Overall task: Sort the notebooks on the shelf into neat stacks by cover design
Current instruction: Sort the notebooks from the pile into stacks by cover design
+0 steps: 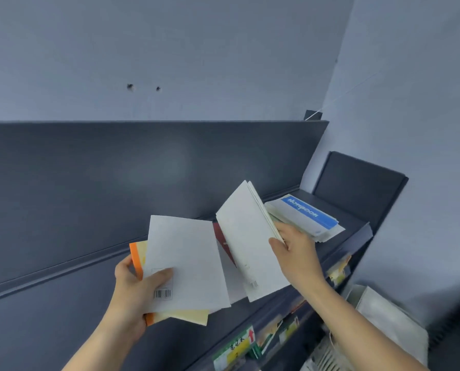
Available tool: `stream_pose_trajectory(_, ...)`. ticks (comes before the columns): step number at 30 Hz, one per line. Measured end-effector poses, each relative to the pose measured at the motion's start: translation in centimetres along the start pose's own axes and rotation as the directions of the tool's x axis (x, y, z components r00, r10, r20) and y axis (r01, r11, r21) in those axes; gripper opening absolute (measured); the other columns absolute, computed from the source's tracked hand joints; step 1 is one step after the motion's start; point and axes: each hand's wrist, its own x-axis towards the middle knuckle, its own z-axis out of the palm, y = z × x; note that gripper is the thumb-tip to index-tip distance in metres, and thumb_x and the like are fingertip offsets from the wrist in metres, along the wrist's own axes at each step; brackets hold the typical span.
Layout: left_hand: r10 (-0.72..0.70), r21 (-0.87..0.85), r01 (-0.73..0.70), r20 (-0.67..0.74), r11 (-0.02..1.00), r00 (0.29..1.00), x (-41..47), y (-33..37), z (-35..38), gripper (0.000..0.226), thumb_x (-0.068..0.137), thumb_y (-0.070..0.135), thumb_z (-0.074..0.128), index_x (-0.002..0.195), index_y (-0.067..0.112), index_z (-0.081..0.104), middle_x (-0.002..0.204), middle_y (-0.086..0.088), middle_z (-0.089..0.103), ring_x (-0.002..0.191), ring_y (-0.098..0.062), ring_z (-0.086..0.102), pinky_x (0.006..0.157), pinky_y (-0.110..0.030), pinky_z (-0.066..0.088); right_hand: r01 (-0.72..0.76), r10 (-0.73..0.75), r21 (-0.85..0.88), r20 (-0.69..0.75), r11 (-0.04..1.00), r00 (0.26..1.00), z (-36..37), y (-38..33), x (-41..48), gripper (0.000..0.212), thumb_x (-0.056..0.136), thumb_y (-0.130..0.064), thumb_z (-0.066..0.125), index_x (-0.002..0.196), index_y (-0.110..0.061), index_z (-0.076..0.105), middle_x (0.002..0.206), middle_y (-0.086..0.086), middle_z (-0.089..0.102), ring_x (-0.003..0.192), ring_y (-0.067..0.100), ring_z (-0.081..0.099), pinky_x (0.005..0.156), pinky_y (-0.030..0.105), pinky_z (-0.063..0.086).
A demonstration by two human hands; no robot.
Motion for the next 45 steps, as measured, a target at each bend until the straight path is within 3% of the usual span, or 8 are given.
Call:
stream_pose_trajectory(15,-0.025,0.014,0.024,0.152,1.0,0.988,7.4,-1.6,8.9,0.069,0.082,-0.001,0.07,0.13,0.033,0.033,0.105,-0.002,0.062,0.088,-0.031,0.066,0.062,-0.042,0.056,-0.156,0.173,0.12,-0.146,0.98,0.974,-3.4,5.0,6.3,0.033,0.091,-0.004,0.055,0.121,-0.016,0.063,0.114,-0.001,0.066,0.105,0.02,0.062,0.09,0.039,0.053)
stream_pose_trajectory(22,0.001,0.06,-0.005,0.067,0.998,0.998,8.7,-2.5,14.5,0.072,0.081,0.002,0.072,0.132,0.035,0.034,0.108,-0.007,0.061,0.09,-0.035,0.063,0.063,-0.048,0.056,-0.015,0.021,0.038,-0.179,0.999,0.984,-10.4,8.1,13.7,0.035,0.089,0.0,0.054,0.117,-0.018,0.066,0.106,-0.001,0.068,0.093,0.015,0.064,0.075,0.025,0.05)
stream_pose_trajectory(27,0.037,0.044,-0.036,-0.016,0.998,0.999,9.5,-3.5,19.2,0.074,0.081,-0.001,0.071,0.137,0.029,0.034,0.103,-0.009,0.062,0.084,-0.033,0.064,0.055,-0.042,0.054,0.116,-0.203,-0.305,-0.272,0.945,0.941,-15.9,10.7,19.6,0.036,0.094,-0.01,0.053,0.13,-0.012,0.055,0.12,0.007,0.065,0.101,0.025,0.063,0.085,0.035,0.053)
stream_pose_trajectory(31,0.04,-0.001,-0.041,-0.073,0.999,0.997,9.5,-4.6,21.7,0.072,0.082,-0.002,0.07,0.135,0.029,0.034,0.104,-0.01,0.063,0.081,-0.033,0.065,0.052,-0.042,0.055,0.251,-0.357,-0.698,-0.008,0.67,0.934,-13.6,15.5,21.1,0.034,0.09,-0.001,0.053,0.123,-0.009,0.056,0.103,0.014,0.066,0.081,0.035,0.065,0.064,0.039,0.051)
stream_pose_trajectory(34,0.033,-0.03,-0.037,-0.138,0.999,0.99,9.1,-5.5,22.8,0.07,0.081,-0.004,0.069,0.134,0.028,0.035,0.103,-0.01,0.064,0.079,-0.033,0.066,0.055,-0.043,0.055,0.319,-0.075,-0.767,0.336,0.556,0.939,-9.1,19.0,21.1,0.018,0.092,-0.005,0.045,0.101,-0.016,0.055,0.101,0.005,0.063,0.093,0.028,0.062,0.059,0.028,0.036)
stream_pose_trajectory(39,0.003,-0.047,-0.013,-0.201,0.999,0.979,8.5,-6.2,23.3,0.071,0.081,-0.003,0.07,0.131,0.032,0.034,0.106,-0.008,0.063,0.086,-0.035,0.067,0.061,-0.047,0.057,0.312,-0.064,-0.598,0.399,0.738,0.915,-6.7,19.3,21.7,0.035,0.097,-0.019,0.036,0.063,-0.021,0.039,0.065,-0.006,0.042,0.073,0.02,0.048,0.046,0.023,0.025)
stream_pose_trajectory(42,0.004,-0.056,-0.015,-0.198,0.998,0.98,8.3,-6.2,23.6,0.069,0.077,-0.003,0.074,0.127,0.03,0.039,0.106,-0.008,0.067,0.085,-0.035,0.07,0.061,-0.045,0.058,0.165,-0.077,-0.193,0.396,0.967,0.915,-6.3,16.6,20.7,0.033,0.097,-0.038,0.046,0.107,-0.014,0.065,0.103,0.001,0.069,0.1,0.021,0.062,0.081,0.033,0.05)
stream_pose_trajectory(45,0.015,-0.053,-0.025,-0.189,0.998,0.982,8.2,-6.1,23.7,0.061,0.071,-0.007,0.077,0.117,0.022,0.05,0.099,-0.008,0.072,0.08,-0.032,0.072,0.057,-0.041,0.058,-0.108,0.027,0.08,0.665,0.991,0.746,-4.6,14.4,18.8,0.035,0.09,-0.036,0.059,0.122,-0.021,0.059,0.115,-0.007,0.067,0.104,0.011,0.063,0.087,0.032,0.053)
